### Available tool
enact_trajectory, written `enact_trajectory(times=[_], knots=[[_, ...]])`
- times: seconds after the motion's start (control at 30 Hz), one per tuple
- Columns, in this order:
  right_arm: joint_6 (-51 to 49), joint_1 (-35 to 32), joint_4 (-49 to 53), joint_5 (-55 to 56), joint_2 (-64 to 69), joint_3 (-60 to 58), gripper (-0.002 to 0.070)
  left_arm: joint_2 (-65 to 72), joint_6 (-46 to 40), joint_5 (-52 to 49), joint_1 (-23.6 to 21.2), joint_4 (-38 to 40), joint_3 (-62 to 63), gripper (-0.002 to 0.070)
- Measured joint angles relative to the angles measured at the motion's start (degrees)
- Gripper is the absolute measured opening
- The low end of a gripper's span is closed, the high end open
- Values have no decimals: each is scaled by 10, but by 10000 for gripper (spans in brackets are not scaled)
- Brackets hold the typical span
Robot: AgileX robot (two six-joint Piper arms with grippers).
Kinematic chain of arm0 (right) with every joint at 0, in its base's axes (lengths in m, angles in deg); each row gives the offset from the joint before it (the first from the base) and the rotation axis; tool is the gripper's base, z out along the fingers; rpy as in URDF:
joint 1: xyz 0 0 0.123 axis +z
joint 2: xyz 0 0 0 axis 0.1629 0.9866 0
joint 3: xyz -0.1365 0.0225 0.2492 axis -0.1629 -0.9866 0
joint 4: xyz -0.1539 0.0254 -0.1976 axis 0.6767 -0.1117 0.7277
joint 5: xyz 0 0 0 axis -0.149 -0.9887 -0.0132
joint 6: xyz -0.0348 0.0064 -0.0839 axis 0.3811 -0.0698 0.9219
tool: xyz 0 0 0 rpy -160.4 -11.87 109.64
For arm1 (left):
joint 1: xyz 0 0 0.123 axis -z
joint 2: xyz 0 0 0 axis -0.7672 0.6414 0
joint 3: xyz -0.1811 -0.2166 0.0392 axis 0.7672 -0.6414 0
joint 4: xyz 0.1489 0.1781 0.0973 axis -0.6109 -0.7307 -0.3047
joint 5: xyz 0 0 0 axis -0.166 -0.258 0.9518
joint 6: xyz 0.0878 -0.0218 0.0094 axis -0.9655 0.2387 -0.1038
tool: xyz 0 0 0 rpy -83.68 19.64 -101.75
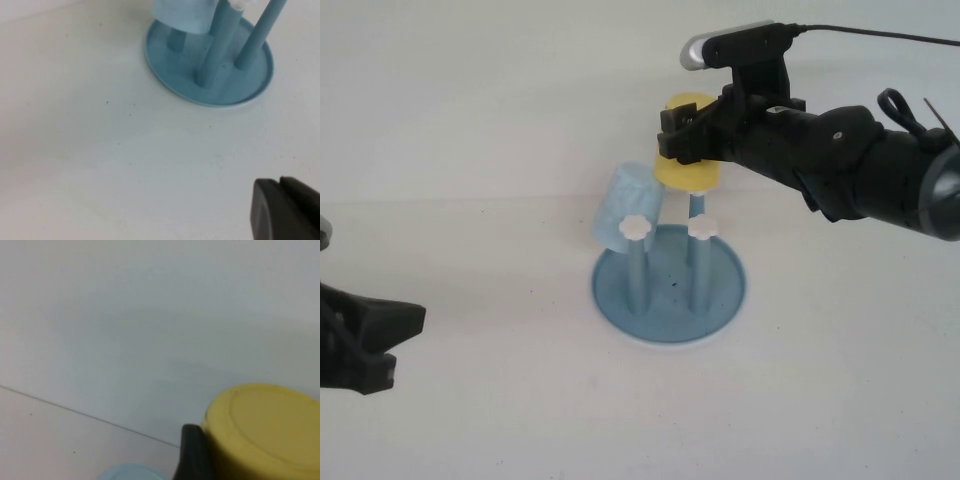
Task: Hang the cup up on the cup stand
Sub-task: Place the cup on the cup holder
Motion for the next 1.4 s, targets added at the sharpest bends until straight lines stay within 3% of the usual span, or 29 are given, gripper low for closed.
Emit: enact_trajectory(times=[0.47, 0.87, 1.07, 1.4], knots=[[53, 0, -42, -10, -51, -2, 508, 0, -2, 13, 0, 0, 0, 1], [175, 0, -169, 17, -55, -42, 508, 0, -2, 13, 0, 0, 0, -1], [187, -4, -193, 45, -55, -42, 508, 0, -2, 13, 0, 0, 0, -1], [199, -5, -228, -13, -30, -42, 505, 0, 0, 14, 0, -1, 0, -1]])
